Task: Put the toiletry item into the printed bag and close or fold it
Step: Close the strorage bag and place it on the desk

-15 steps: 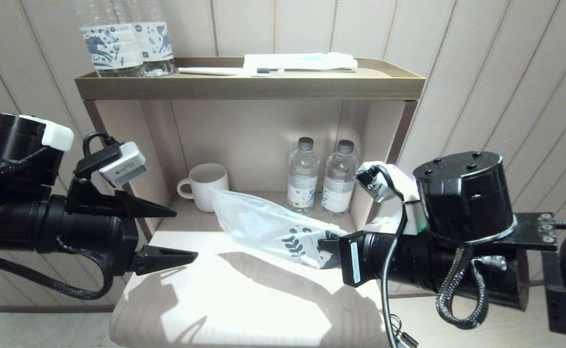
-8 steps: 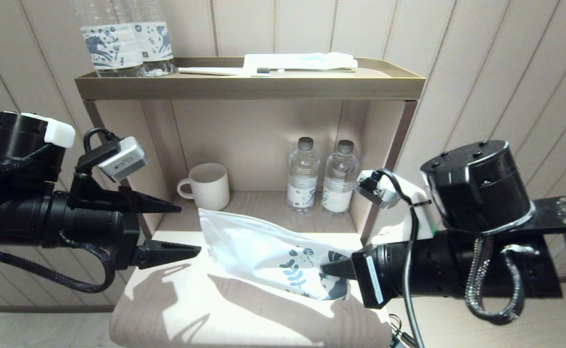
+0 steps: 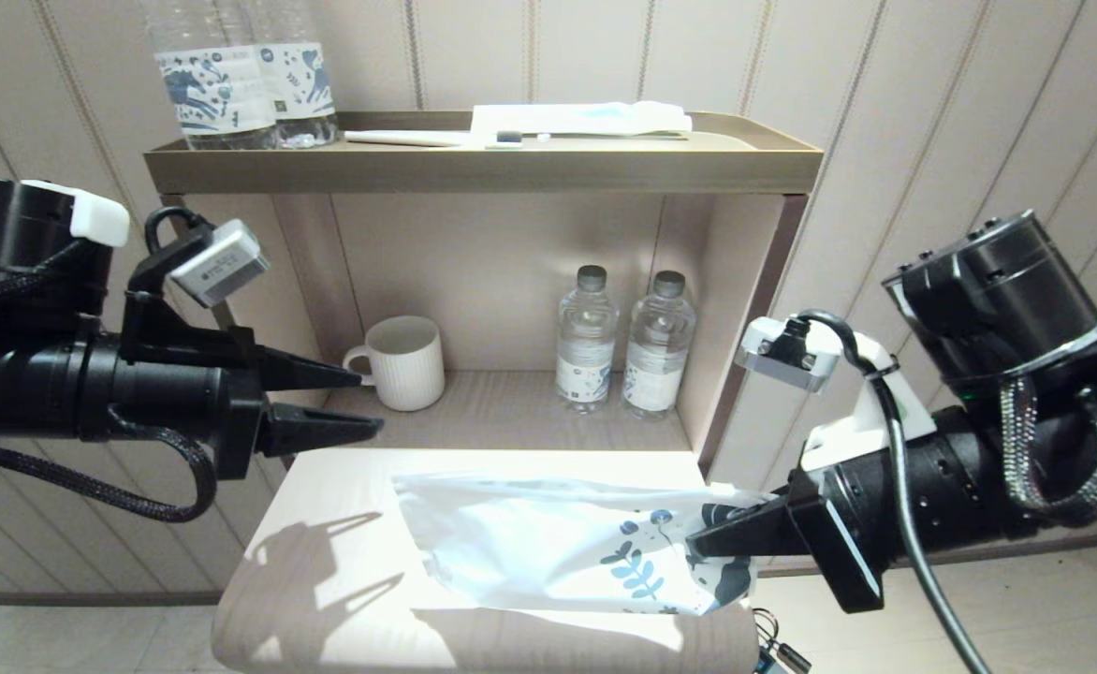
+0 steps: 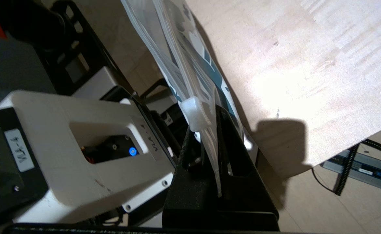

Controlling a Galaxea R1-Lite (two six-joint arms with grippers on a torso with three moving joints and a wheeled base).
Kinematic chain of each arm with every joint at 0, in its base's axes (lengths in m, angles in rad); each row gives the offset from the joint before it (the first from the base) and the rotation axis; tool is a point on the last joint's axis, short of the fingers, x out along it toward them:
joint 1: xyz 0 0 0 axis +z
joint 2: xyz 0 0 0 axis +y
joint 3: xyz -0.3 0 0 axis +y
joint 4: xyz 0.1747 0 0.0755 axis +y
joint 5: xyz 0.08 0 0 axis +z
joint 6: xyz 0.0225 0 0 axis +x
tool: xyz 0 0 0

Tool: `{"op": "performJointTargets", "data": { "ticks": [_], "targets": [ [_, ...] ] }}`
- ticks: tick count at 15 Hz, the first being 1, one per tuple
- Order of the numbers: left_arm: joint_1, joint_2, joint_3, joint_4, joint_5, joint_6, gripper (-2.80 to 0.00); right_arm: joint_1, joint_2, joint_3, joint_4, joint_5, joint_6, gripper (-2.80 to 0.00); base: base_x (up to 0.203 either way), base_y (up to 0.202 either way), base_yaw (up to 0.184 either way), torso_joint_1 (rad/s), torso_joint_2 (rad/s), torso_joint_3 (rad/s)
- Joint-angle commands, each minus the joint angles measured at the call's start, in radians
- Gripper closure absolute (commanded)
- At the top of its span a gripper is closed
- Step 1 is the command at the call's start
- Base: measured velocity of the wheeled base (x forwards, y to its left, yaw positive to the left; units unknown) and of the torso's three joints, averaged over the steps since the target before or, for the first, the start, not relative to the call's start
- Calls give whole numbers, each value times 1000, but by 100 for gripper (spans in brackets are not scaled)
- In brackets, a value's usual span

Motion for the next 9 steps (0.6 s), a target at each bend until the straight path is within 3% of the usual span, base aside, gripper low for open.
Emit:
{"op": "performJointTargets", "data": {
  "ticks": [1,4,9],
  "targets": [
    [42,-11,-25,0,-64,-24,0,-6,17,23,-1,3,-57,0,0,0,0,0,0,0],
    [45,-36,-46,7,-97,-110,0,-7,53,31,1,4,-136,0,0,0,0,0,0,0],
    [-97,-26,-34,47,-85,-114,0,10,139,-45,16,4,-197,0,0,0,0,0,0,0]
  ]
}}
